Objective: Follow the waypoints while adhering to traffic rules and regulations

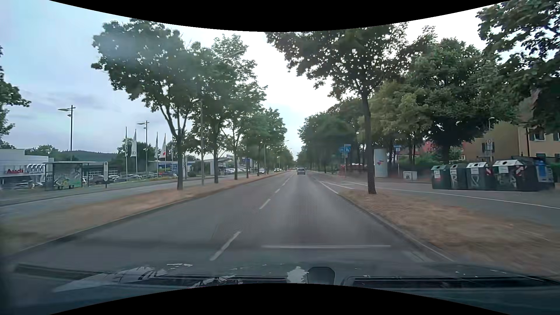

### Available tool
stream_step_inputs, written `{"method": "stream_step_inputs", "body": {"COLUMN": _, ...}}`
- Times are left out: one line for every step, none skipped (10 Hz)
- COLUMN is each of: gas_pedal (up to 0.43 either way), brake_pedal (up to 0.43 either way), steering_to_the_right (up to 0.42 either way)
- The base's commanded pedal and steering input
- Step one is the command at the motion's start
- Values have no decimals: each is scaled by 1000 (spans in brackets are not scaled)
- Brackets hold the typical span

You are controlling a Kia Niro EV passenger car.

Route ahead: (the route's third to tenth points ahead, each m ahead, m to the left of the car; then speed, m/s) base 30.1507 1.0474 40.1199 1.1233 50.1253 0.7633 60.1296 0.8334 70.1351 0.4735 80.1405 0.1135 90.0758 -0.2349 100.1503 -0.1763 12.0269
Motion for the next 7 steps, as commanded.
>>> {"method": "stream_step_inputs", "body": {"gas_pedal": 98, "brake_pedal": 0, "steering_to_the_right": -1}}
{"method": "stream_step_inputs", "body": {"gas_pedal": 98, "brake_pedal": 0, "steering_to_the_right": -1}}
{"method": "stream_step_inputs", "body": {"gas_pedal": 98, "brake_pedal": 0, "steering_to_the_right": -1}}
{"method": "stream_step_inputs", "body": {"gas_pedal": 98, "brake_pedal": 0, "steering_to_the_right": -1}}
{"method": "stream_step_inputs", "body": {"gas_pedal": 98, "brake_pedal": 0, "steering_to_the_right": -1}}
{"method": "stream_step_inputs", "body": {"gas_pedal": 98, "brake_pedal": 0, "steering_to_the_right": -1}}
{"method": "stream_step_inputs", "body": {"gas_pedal": 87, "brake_pedal": 0, "steering_to_the_right": -2}}
